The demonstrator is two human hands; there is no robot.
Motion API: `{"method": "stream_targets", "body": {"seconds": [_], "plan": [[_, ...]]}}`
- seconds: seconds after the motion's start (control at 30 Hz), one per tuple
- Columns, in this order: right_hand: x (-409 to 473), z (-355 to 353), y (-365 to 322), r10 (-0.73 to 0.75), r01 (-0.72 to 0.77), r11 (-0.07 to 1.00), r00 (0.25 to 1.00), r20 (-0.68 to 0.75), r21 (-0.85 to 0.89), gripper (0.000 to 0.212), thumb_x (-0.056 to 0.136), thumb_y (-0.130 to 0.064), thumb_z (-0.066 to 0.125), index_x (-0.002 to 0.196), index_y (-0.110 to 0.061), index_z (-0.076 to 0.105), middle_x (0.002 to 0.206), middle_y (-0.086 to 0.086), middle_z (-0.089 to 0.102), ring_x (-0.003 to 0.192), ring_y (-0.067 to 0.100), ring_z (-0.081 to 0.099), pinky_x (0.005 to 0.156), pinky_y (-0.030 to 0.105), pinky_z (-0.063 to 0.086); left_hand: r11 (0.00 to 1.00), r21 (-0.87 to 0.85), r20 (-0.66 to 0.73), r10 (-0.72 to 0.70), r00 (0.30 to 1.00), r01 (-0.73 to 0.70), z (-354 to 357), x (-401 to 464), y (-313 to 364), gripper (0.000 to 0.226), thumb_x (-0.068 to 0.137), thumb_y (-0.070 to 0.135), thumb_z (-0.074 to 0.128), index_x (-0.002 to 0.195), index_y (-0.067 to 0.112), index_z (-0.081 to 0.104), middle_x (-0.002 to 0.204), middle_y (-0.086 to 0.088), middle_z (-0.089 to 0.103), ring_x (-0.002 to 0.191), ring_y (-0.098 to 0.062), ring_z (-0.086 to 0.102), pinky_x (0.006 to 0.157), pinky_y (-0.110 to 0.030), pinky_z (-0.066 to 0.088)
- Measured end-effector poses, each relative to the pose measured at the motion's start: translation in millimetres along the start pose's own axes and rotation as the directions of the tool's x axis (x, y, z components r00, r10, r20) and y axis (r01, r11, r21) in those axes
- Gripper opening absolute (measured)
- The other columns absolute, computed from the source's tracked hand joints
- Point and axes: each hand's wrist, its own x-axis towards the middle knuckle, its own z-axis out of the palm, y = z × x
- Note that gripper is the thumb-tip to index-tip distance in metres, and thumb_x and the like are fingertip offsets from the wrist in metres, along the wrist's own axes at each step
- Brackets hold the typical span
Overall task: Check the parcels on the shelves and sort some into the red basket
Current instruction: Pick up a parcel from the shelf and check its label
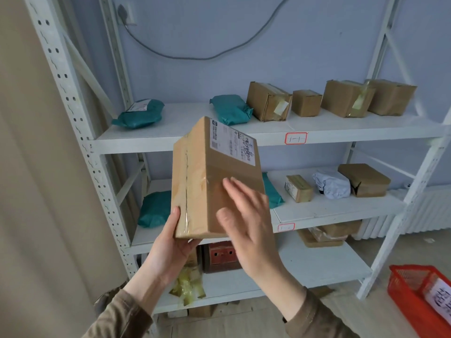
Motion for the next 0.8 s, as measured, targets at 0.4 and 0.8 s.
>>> {"method": "stream_targets", "body": {"seconds": [0.4,0.8], "plan": [[8.8,-11.3,83.0,0.443,-0.593,0.54,0.804,0.396,0.598,0.101,0.063,-0.055,0.092,0.15,-0.041,0.042,0.144,-0.016,0.061,0.135,0.007,0.055,0.116,0.038,0.04,0.974,0.168,0.076,0.142,0.987,-0.153,-25.9,6.8,-15.4,0.037,0.098,0.026,0.05,0.128,0.023,0.072,0.125,-0.004,0.072,0.099,-0.011,0.068,0.081,-0.026,0.057],[14.4,-3.4,67.6,0.488,-0.531,0.652,0.84,0.238,0.541,0.084,0.077,-0.05,0.083,0.149,-0.045,0.04,0.136,-0.029,0.061,0.126,-0.007,0.056,0.119,0.04,0.038,0.884,0.391,0.108,0.231,0.967,-0.255,-15.4,9.4,-13.7,0.079,0.093,0.066,0.061,0.156,0.064,0.015,0.163,0.022,0.039,0.151,-0.007,0.039,0.128,-0.049,0.024]]}}
